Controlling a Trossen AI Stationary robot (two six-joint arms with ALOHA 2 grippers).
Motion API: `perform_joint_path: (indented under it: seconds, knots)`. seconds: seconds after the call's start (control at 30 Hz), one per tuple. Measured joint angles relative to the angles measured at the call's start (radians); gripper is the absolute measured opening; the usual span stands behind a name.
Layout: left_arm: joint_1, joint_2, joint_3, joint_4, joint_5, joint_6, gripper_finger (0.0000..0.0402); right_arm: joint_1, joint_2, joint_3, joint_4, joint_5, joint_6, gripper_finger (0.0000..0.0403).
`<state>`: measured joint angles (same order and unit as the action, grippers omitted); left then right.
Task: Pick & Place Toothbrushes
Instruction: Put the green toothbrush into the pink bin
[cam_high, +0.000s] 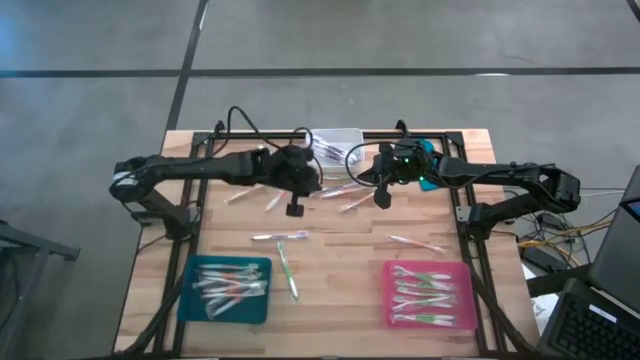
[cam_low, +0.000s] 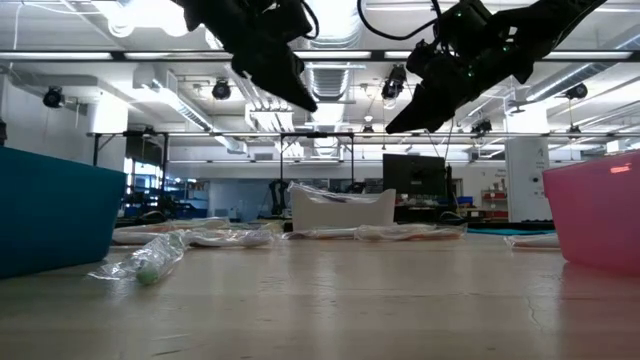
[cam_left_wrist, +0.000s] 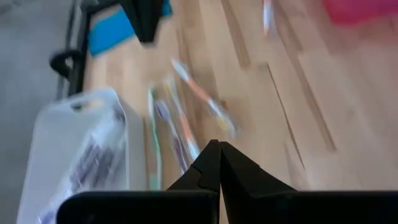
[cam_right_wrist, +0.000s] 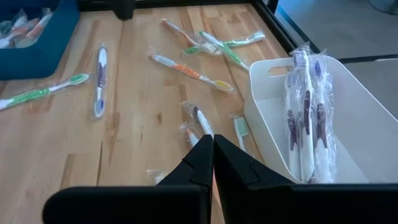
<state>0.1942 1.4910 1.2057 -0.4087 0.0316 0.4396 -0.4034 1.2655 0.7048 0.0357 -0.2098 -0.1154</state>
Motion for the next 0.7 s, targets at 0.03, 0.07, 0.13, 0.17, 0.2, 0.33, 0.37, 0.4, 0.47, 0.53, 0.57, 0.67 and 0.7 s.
perform_joint_path:
  seconds: [0.03,0.07,0.13,0.17,0.2,0.33,0.37,0.4,0.47,0.53,0.57,0.67,0.7]
  knots:
    - [0.008,0.0,0.0,0.024,0.015,0.003,0.0003,0.0,0.0,0.0,0.0,0.0,0.0,0.0008]
    - [0.016,0.0,0.0,0.049,0.026,0.004,0.0003,0.0,0.0,0.0,0.0,0.0,0.0,0.0008]
    - [0.026,0.0,0.0,0.093,0.038,0.0,0.0005,0.0,0.0,0.0,0.0,0.001,-0.014,0.0008]
    - [0.03,0.0,0.0,0.114,0.038,-0.005,0.0007,0.0,0.0,0.0,0.0,0.001,-0.024,0.0008]
    - [0.032,0.0,0.0,0.132,0.038,-0.011,0.0009,0.0,0.0,0.0,0.0,0.001,-0.033,0.0008]
    - [0.033,-0.001,-0.005,0.186,0.039,-0.022,0.001,0.0,0.0,0.0,0.0,0.001,-0.049,0.0008]
    - [0.033,-0.001,-0.014,0.204,0.039,-0.022,0.0008,0.0,0.0,0.0,0.0,0.002,-0.048,0.0008]
    - [0.033,-0.002,-0.024,0.228,0.039,-0.025,0.0006,0.0,0.0,0.0,0.0,0.002,-0.048,0.0008]
    - [0.034,-0.002,-0.051,0.28,0.039,-0.046,0.0004,0.0,0.0,0.0,0.0,0.002,-0.045,0.0008]
    - [0.034,-0.003,-0.078,0.338,0.039,-0.074,0.0004,0.0,0.0,0.0,-0.003,0.002,-0.044,0.0008]
    - [0.034,-0.003,-0.092,0.368,0.039,-0.088,0.0005,0.0,0.0,0.0,-0.008,0.002,-0.043,0.0008]
    - [0.034,-0.003,-0.141,0.47,0.039,-0.126,0.0011,0.009,0.0,0.0,-0.054,0.001,-0.049,0.0008]
    - [0.034,-0.004,-0.158,0.5,0.039,-0.136,0.0011,0.015,0.0,0.0,-0.075,0.001,-0.058,0.0008]
